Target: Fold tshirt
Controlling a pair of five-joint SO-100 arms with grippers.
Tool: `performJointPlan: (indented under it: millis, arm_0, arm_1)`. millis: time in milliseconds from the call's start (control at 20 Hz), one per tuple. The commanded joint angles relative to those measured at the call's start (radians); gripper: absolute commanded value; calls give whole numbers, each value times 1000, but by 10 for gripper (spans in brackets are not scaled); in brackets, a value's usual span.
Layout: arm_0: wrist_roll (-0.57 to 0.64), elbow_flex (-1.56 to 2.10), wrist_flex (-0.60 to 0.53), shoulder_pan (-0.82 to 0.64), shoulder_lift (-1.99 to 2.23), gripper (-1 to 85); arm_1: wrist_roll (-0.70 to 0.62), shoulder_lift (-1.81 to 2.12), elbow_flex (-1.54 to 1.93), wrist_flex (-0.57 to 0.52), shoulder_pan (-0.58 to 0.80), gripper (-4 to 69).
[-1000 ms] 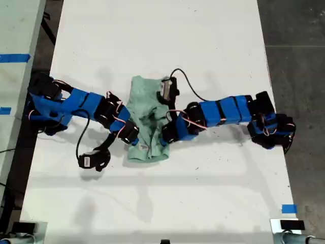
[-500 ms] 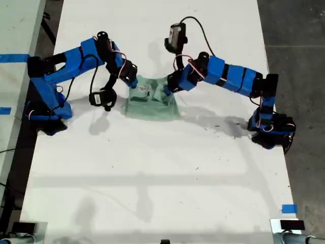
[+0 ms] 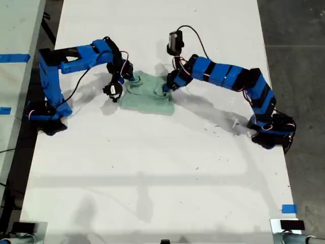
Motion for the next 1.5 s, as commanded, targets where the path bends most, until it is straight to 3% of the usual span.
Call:
performJointPlan:
  millis: [0,200,350,550,700,900,1050,1200,1300,1450]
  arm_0:
    - [15,-95,86,-15,86,239]
    - [14,-253,341,8,387,221]
    - [-21,-187,456,26,623,210]
    - [-132,262,393,106,1055,147]
    - [-318,667,273,245,1339,69]
    - [-548,1135,137,403,1655,5]
    - [-634,1390,190,451,2043,1]
    - [-637,1600,103,469,2187,1]
    - [-663,1640,179,482,2207,1]
    - [-650,1637,242,486,2212,41]
  arm_1:
    - [23,72,-66,87,6,265]
    - [38,360,-15,265,21,265]
    - [60,603,114,360,31,268]
    - [186,991,474,351,9,261]
    - [387,1305,827,301,-38,211]
    - [681,1738,1321,172,-235,114]
    - [845,2117,1651,115,-364,66]
    - [996,2510,1948,156,-440,57]
    - [1037,2499,2036,80,-469,83]
    - [931,2497,2042,66,-433,84]
